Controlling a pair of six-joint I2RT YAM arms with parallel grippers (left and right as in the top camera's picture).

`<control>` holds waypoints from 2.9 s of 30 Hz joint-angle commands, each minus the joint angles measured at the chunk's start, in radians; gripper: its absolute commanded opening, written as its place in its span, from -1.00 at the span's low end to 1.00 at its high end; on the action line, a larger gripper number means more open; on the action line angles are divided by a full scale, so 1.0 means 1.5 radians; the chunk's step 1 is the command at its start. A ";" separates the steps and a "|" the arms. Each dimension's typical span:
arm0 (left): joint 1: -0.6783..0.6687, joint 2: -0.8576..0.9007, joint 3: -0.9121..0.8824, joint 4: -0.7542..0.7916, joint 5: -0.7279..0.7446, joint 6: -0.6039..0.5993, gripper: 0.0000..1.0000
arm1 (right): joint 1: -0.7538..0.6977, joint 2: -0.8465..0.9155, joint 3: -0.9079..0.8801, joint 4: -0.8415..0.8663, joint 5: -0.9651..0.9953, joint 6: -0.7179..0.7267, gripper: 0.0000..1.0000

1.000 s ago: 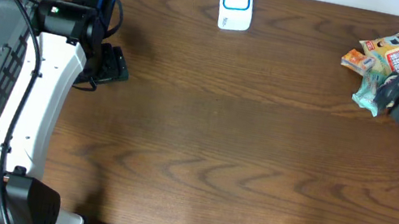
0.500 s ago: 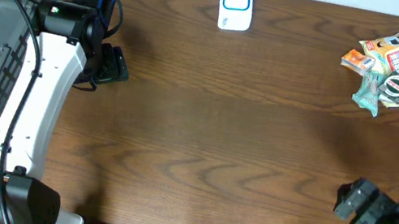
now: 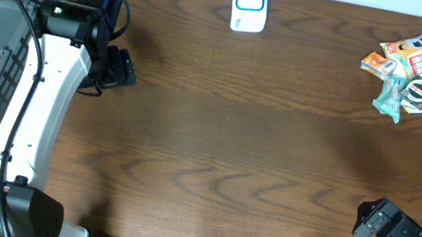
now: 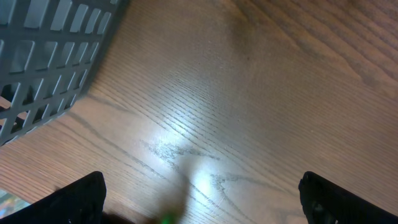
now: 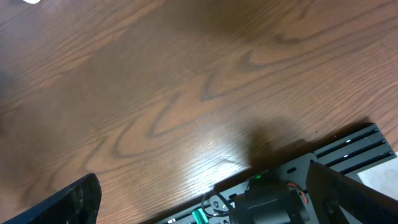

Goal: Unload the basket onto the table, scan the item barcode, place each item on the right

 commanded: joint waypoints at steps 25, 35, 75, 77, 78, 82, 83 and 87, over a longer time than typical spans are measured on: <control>0.002 0.004 -0.002 -0.003 -0.006 -0.004 0.95 | 0.005 -0.299 -0.580 0.613 -0.049 -0.146 0.98; 0.002 0.004 -0.002 -0.003 -0.006 -0.004 0.95 | 0.032 -0.494 -0.824 0.885 -0.060 -0.158 0.99; 0.002 0.004 -0.002 -0.003 -0.006 -0.004 0.95 | 0.024 -0.553 -0.980 1.079 0.004 -0.237 0.99; 0.002 0.004 -0.002 -0.003 -0.006 -0.004 0.95 | 0.024 -0.553 -0.980 1.078 0.003 -0.252 0.98; 0.002 0.004 -0.002 -0.003 -0.006 -0.004 0.96 | 0.025 -0.553 -0.980 1.078 0.003 -0.262 0.99; 0.002 0.004 -0.002 -0.003 -0.006 -0.004 0.95 | 0.025 -0.553 -0.980 1.078 0.004 -0.325 0.99; 0.002 0.004 -0.002 -0.003 -0.006 -0.004 0.95 | 0.025 -0.553 -0.980 1.078 0.003 -0.332 0.99; 0.002 0.004 -0.002 -0.003 -0.006 -0.004 0.95 | 0.025 -0.552 -0.980 1.078 0.003 -0.332 0.99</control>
